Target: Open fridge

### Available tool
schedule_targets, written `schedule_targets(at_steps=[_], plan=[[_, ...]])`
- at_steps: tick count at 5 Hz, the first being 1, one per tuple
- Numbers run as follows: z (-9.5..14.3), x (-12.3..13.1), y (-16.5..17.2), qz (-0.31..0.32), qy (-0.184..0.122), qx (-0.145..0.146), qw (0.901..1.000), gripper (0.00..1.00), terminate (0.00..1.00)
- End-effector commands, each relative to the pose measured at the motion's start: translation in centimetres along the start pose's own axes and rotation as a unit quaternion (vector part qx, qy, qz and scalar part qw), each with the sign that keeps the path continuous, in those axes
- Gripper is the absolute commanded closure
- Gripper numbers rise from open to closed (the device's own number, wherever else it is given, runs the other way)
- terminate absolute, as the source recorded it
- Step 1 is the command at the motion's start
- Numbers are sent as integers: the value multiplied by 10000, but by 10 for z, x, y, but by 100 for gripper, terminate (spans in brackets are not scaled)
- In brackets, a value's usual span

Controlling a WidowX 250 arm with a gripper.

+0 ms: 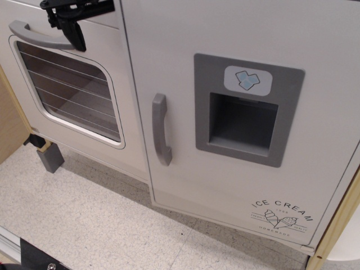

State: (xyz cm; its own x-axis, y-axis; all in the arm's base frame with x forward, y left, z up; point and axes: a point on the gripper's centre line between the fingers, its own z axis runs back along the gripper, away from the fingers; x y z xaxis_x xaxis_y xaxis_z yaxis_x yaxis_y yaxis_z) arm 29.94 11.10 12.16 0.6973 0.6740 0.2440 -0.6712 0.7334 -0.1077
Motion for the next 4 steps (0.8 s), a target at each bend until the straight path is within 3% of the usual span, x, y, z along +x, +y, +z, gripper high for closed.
schedule_targets(at_steps=[1,2,4], plan=[[25,-27,13,-772,234,-155,9966,0,0],[29,-58,22,-1434,667,-175,9873,0,0],[41,-131,24,-2550,1095,-361,9600,0,0]])
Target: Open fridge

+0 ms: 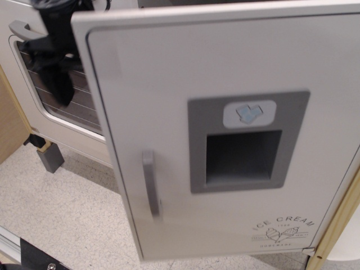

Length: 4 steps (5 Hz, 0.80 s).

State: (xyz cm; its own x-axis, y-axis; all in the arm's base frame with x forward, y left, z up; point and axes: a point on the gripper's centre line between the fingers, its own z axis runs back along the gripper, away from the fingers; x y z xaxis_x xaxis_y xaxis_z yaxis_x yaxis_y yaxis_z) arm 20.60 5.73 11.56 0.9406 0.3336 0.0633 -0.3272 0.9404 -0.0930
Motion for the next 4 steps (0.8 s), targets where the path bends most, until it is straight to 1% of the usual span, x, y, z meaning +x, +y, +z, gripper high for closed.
schedule_targets(at_steps=[1,2,3,4], plan=[[8,-54,-28,-991,4,-84,9950,0,0],[7,-72,-42,-1237,73,-138,9922,0,0],[1,-88,-55,-1499,84,-52,9887,0,0],[-4,-101,-63,-1772,62,-37,9841,0,0]])
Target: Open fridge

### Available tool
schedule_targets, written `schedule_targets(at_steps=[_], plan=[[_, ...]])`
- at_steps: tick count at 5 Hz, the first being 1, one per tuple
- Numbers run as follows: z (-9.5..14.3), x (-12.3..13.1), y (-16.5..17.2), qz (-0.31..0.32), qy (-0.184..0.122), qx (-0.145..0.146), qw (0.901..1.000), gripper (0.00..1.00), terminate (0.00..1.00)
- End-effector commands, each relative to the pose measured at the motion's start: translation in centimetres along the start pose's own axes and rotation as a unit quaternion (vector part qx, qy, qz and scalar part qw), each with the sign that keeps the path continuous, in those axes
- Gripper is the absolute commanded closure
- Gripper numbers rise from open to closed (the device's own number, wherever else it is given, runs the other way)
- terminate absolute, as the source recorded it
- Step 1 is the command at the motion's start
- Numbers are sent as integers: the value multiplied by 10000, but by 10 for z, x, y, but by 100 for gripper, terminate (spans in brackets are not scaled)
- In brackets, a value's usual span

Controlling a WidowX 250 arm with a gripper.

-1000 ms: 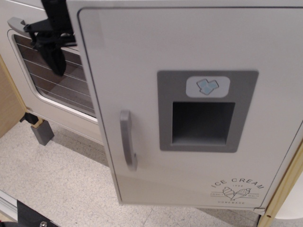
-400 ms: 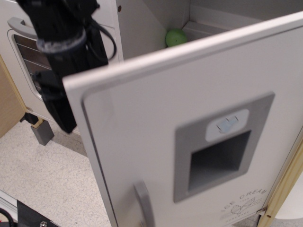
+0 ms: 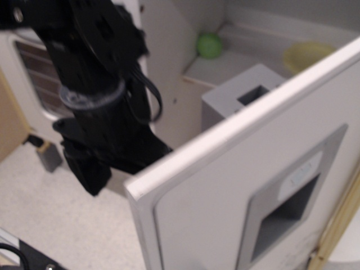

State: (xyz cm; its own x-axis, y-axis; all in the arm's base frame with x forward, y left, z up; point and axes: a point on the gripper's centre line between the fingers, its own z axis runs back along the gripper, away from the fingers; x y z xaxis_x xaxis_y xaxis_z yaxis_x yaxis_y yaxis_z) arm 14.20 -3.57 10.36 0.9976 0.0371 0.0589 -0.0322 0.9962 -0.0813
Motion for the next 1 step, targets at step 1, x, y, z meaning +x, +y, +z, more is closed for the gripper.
schedule_targets(at_steps=[1], plan=[[4,-15,-10,-463,5,-2,9989,0,100]])
